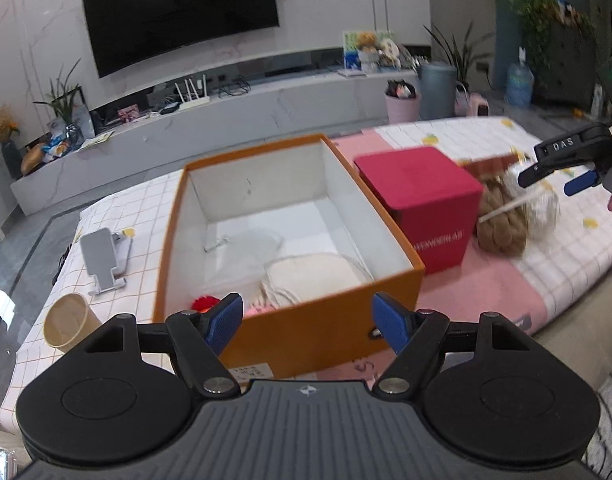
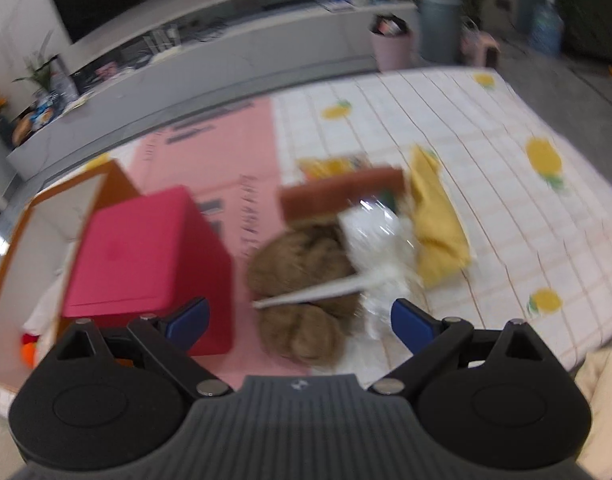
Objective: Organize soft objects
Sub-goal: 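Move both tools from the box toward the pile of soft items, then grasp the brown fluffy towel with the left tool while the right tool grasps the clear plastic bag, then lift the brown towel with the left tool while the right tool lifts the plastic bag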
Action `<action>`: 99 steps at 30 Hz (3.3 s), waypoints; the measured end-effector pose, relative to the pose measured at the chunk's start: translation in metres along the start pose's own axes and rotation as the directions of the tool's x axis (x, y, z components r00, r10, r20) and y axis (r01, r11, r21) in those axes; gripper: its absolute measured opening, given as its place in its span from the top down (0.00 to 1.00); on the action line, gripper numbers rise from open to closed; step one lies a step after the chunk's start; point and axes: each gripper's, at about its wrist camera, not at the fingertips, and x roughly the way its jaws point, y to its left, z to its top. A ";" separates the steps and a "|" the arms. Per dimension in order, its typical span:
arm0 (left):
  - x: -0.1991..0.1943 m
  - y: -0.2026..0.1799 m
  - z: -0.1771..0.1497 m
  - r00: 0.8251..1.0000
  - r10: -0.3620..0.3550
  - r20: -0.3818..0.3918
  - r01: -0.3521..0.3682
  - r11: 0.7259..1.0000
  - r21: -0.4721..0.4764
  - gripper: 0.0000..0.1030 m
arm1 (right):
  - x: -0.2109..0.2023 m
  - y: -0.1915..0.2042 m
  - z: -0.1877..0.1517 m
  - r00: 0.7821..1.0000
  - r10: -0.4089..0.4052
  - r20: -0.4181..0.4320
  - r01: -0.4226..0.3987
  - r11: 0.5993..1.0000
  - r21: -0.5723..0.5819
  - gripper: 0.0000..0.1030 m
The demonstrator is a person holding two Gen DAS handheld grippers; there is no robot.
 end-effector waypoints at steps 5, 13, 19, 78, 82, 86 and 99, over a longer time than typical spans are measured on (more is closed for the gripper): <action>0.004 -0.015 -0.009 1.000 -0.026 0.004 0.026 0.999 0.040 0.16 | 0.025 -0.028 -0.007 1.000 -0.016 0.017 0.015 0.999 0.050 0.08; 0.002 -0.053 -0.018 0.995 -0.094 0.032 0.089 0.989 0.118 0.16 | 0.059 -0.053 -0.015 0.998 -0.021 0.064 0.019 0.999 0.037 0.20; 0.017 -0.083 -0.020 0.998 -0.037 -0.042 0.042 0.992 0.117 0.16 | 0.076 -0.064 -0.017 0.990 -0.050 0.131 0.056 0.998 -0.037 0.52; 0.099 -0.222 -0.023 0.993 -0.114 0.032 0.111 0.990 0.093 0.44 | 0.036 -0.076 -0.018 1.000 0.010 -0.018 -0.014 0.973 -0.229 0.55; 0.087 -0.215 -0.027 0.988 -0.157 -0.003 0.156 0.981 0.111 0.25 | 0.049 -0.075 -0.024 0.996 -0.005 -0.085 -0.016 0.968 -0.249 0.55; 0.098 -0.213 -0.019 0.982 -0.189 -0.013 0.189 0.975 0.117 0.14 | 0.059 -0.069 -0.026 0.994 -0.008 -0.110 -0.022 0.964 -0.267 0.52; 0.129 -0.211 -0.021 0.991 -0.128 -0.032 0.130 0.987 0.089 0.16 | 0.072 -0.073 -0.017 0.993 0.014 -0.119 -0.040 0.974 -0.222 0.47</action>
